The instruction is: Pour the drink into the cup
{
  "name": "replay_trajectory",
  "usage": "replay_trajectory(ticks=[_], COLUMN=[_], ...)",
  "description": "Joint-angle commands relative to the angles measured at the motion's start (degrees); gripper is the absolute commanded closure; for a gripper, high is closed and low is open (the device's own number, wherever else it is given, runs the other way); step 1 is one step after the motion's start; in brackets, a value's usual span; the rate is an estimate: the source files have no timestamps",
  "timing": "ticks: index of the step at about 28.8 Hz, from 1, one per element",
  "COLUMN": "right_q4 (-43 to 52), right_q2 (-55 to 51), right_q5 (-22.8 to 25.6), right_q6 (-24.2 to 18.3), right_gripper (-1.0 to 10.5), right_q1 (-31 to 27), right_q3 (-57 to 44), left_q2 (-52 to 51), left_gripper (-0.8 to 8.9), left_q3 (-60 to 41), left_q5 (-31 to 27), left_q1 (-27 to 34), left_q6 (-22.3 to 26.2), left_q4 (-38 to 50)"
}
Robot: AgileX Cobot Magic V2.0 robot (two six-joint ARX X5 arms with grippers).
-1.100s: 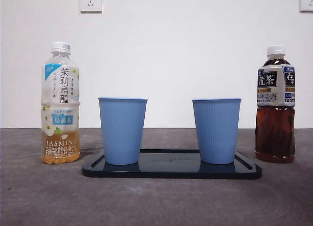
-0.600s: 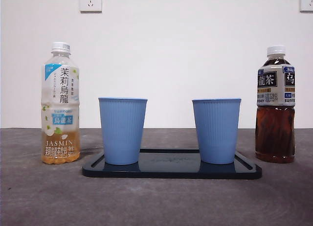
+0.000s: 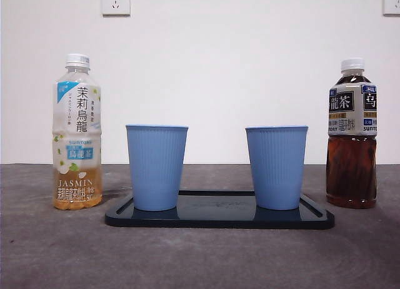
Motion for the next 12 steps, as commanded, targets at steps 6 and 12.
replay_trajectory(ticks=[6,12], right_q4=[4.04,4.52], right_q2=[-0.15,-0.09], right_q5=[-5.49,-6.91], right_q6=[7.39,9.99], right_gripper=[9.3,9.3], right_q1=[-0.09,-0.11], right_q3=[0.35,5.77], left_q2=[-0.09,1.95], left_gripper=[8.05,8.04], left_q3=[5.81,13.81], left_q5=[3.78,4.94], left_q1=[0.11,0.11], left_q6=[-4.07,-3.74], left_q4=[0.17,-3.50])
